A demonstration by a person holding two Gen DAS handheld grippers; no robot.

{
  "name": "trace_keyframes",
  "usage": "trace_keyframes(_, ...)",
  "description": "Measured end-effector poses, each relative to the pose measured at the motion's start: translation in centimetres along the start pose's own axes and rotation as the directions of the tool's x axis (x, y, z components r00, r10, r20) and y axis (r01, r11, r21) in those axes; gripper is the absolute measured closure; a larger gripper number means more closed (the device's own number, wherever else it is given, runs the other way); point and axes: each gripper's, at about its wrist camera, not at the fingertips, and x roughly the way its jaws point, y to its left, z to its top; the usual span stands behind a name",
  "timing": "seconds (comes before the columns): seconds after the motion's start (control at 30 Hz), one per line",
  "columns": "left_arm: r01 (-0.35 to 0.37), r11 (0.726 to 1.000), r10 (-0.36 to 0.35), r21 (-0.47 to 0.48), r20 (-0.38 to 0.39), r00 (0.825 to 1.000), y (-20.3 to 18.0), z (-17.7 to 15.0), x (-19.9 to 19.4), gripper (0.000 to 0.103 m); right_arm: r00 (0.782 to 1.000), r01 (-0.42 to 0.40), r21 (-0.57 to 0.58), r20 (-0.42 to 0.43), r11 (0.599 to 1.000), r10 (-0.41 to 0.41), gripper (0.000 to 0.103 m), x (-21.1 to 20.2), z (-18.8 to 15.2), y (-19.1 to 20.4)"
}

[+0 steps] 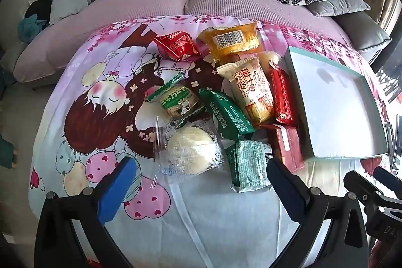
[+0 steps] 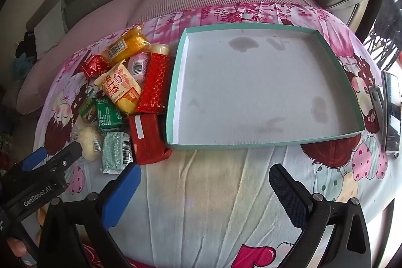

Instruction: Organize snacks

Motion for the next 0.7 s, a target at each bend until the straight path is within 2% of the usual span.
trace_keyframes(0.7,0.006,1.0,-0.006,-0.003,0.009,1.0,0.06,0.22,-0.43,0.0,1.0,0.001,-0.02,0.02,1.0,0.0,0.0,-0.16,-0.34,-0.14)
